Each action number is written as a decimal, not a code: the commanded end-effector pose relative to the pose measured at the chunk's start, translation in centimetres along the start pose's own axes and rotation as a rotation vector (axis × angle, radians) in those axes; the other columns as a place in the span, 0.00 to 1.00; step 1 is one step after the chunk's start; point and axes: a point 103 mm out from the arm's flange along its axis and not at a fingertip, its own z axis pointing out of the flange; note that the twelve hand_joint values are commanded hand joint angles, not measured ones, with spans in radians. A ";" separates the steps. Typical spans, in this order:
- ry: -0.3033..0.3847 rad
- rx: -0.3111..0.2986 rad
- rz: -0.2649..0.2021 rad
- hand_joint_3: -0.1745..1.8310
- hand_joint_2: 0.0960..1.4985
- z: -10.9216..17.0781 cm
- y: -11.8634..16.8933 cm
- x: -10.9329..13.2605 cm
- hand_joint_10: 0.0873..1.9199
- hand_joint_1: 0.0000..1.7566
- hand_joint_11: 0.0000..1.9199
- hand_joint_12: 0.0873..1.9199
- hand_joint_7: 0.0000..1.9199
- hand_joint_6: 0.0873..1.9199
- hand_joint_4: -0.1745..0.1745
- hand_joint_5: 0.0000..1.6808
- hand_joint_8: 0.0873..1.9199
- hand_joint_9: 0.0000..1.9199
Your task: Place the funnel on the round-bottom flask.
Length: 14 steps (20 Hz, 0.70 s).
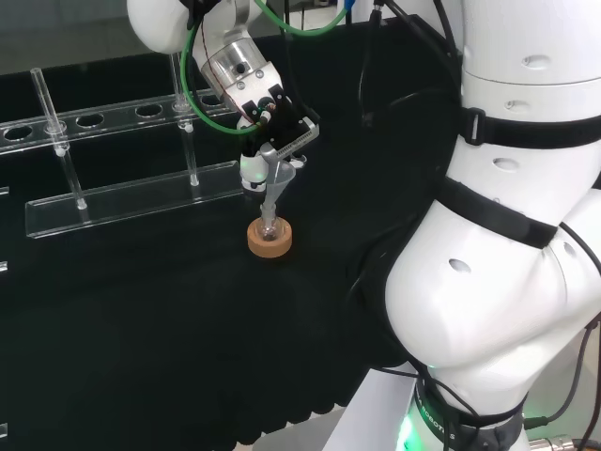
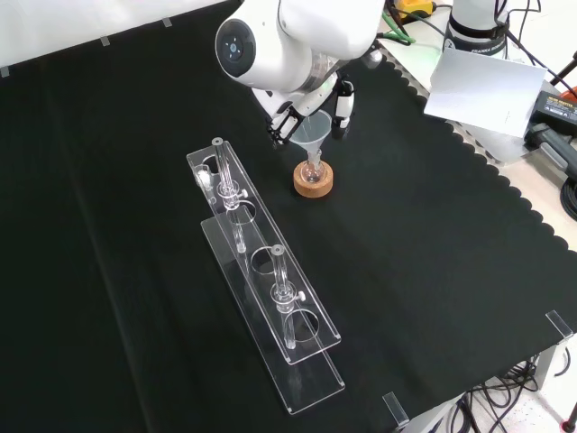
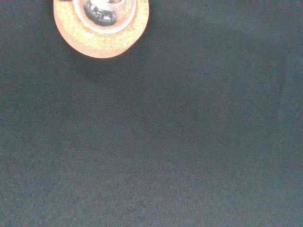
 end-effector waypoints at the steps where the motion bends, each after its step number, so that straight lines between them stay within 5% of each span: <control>1: 0.005 0.013 -0.006 0.00 0.64 0.0 -0.1 0.0 0.33 0.38 0.16 0.69 0.00 0.00 0.39 0.17 0.30 0.16; 11: 0.021 0.072 -0.041 0.00 0.56 0.2 -0.3 0.4 0.37 0.29 0.10 0.71 0.00 0.00 0.42 0.08 0.09 0.07; 14: 0.034 0.039 -0.046 0.00 0.54 0.2 -0.6 0.5 0.40 0.26 0.07 0.73 0.00 0.00 0.44 0.04 0.00 0.02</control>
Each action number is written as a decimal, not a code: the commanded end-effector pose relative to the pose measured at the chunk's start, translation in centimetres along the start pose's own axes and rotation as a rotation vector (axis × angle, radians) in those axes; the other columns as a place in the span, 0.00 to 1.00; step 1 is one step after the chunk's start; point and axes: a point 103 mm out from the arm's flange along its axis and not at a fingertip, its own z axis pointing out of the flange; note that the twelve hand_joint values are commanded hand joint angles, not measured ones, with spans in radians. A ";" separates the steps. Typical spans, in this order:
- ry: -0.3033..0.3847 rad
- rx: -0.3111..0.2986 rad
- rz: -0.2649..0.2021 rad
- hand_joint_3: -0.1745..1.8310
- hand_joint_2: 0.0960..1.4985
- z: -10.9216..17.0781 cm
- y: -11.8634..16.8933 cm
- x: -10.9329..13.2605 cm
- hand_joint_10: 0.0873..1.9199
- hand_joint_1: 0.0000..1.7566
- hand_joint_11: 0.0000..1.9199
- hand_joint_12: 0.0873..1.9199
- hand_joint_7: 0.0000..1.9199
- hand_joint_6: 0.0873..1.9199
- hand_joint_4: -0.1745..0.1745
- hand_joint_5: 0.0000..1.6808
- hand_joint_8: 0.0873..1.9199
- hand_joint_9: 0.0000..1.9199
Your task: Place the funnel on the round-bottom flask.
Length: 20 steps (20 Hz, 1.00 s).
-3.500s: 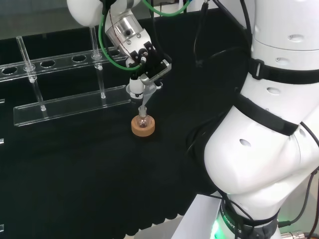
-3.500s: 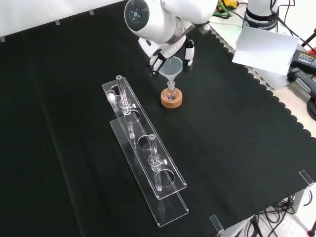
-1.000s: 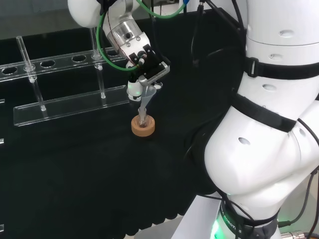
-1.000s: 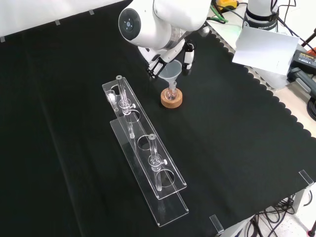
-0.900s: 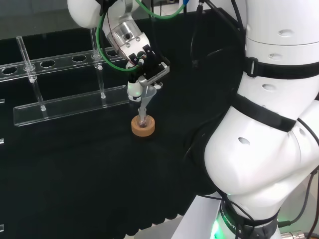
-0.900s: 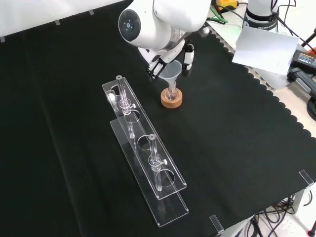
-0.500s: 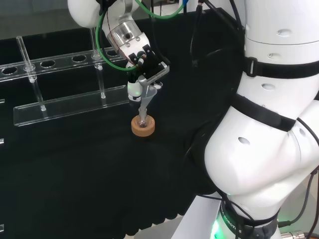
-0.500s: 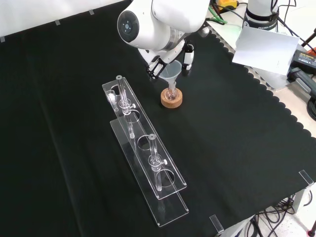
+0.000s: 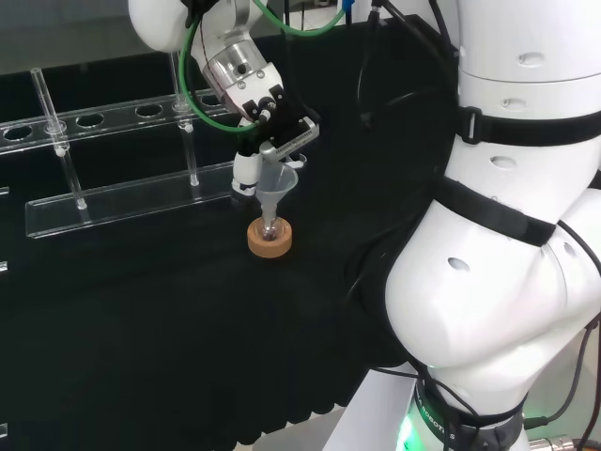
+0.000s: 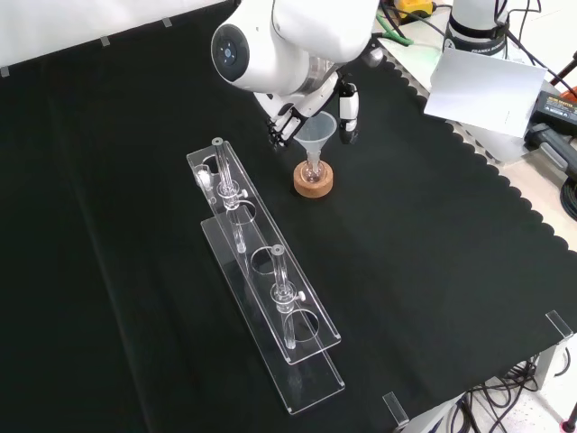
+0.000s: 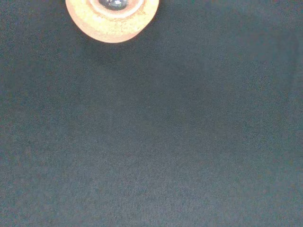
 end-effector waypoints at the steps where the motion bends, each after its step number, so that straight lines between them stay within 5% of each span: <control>1: 0.015 -0.027 -0.013 0.00 0.53 -0.1 -0.5 0.2 0.40 0.25 0.07 0.73 0.00 0.00 0.45 0.03 0.00 0.01; 9: 0.021 -0.179 -0.004 0.01 0.52 -1.6 -2.7 -0.4 0.41 0.23 0.05 0.73 0.02 0.00 0.44 0.03 0.00 0.00; 20: 0.147 -0.261 -0.020 0.01 0.55 -2.7 -4.7 -3.1 0.36 0.29 0.09 0.72 0.06 0.00 0.39 0.11 0.04 0.09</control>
